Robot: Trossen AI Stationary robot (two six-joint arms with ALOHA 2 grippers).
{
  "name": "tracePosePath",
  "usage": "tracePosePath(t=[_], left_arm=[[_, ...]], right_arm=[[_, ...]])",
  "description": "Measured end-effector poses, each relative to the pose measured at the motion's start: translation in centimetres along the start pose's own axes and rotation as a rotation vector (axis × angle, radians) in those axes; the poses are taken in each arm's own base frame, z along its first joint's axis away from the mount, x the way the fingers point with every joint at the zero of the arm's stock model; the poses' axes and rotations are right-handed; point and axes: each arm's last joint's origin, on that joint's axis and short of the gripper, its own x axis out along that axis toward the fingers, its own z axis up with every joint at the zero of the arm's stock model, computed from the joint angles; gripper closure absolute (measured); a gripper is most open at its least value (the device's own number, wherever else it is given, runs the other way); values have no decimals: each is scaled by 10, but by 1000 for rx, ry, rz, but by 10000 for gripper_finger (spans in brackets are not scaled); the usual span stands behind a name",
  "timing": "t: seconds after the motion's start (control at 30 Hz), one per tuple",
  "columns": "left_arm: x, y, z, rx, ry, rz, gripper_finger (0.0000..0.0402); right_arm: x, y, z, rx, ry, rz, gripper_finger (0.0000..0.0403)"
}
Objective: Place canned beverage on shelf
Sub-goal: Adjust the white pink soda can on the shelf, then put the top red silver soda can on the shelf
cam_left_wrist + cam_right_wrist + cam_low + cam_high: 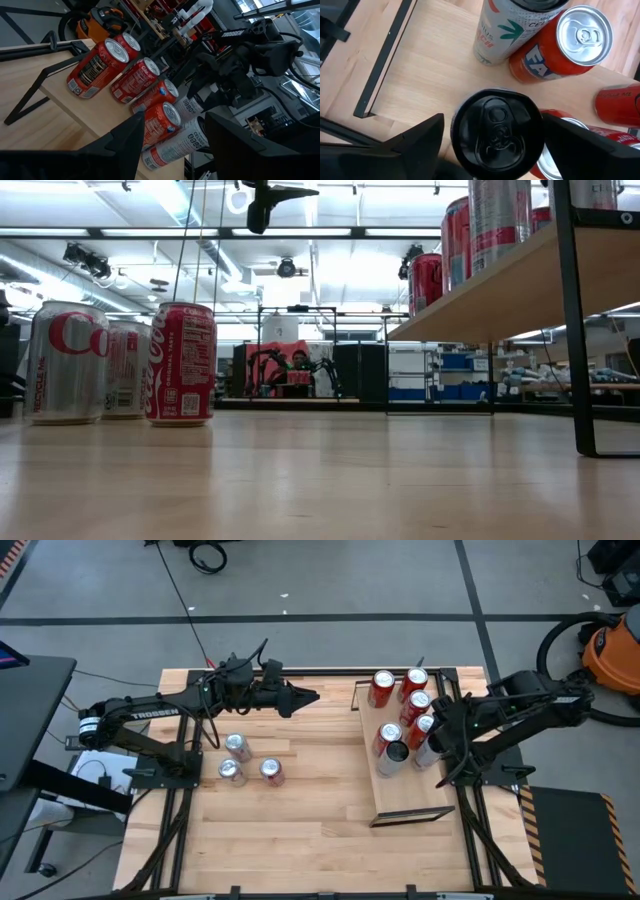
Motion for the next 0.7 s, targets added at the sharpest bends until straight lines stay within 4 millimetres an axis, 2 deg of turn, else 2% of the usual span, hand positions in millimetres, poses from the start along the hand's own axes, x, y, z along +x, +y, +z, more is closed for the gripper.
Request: tracePosePath(t=[0.13, 0.33, 0.7], left_arm=[[0, 0, 0, 0, 0, 0, 184], [0, 0, 0, -6, 4, -3, 184], [0, 0, 0, -17, 5, -4, 184]], right_arm=[[-3, 0, 0, 0, -6, -8, 52], [-21, -3, 4, 43, -73, -55, 51], [-36, -1, -1, 426, -144, -18, 59]])
